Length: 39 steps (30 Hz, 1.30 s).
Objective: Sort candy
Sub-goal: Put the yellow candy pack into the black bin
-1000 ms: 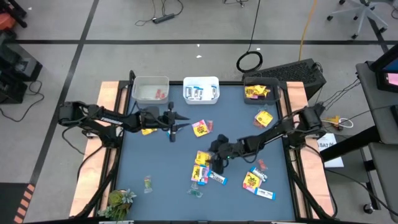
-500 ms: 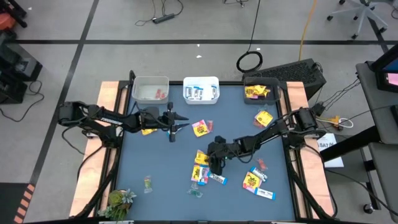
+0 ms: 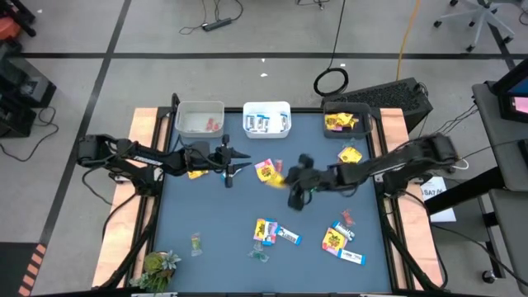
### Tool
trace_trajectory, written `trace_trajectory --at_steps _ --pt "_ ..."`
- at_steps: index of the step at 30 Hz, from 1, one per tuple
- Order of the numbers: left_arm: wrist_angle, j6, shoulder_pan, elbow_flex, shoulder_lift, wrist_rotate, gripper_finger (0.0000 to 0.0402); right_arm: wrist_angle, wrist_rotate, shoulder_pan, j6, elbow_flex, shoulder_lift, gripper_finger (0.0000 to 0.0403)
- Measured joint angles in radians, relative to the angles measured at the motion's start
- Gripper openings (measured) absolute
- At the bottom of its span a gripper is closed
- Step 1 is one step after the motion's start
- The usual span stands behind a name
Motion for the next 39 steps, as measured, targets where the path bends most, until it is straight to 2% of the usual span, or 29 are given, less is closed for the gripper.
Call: trace_trajectory --at_steps 6,10,13,17,24,31,39 --pt "0.0 0.0 0.0 0.0 0.0 0.0 0.0106 -0.321 0.244 -0.118 0.049 0.0 -0.242 0.0003" --pt "0.0 -0.001 0.0 0.0 0.0 0.0 0.0106 -0.507 0.338 -0.249 0.106 0.0 -0.345 0.0001" --pt "-0.001 -0.002 0.0 0.0 0.0 0.0 0.0106 -0.6 0.368 -0.372 0.149 0.0 -0.382 0.0001" --pt "-0.001 -0.004 0.0 0.0 0.0 0.0 0.0106 -0.624 0.356 -0.542 0.147 0.0 -0.365 0.0001" --pt "-0.006 -0.004 0.0 0.0 0.0 0.0 0.0106 -0.513 0.178 -0.766 0.081 0.0 -0.224 0.0" --pt "-0.019 0.0 0.0 0.0 0.0 0.0 0.0106 -0.418 0.054 -0.887 0.047 0.0 -0.049 0.0001" --pt "-0.02 0.0 0.0 0.0 0.0 0.0 0.0106 -0.376 0.016 -0.932 0.023 0.0 0.043 0.0033"
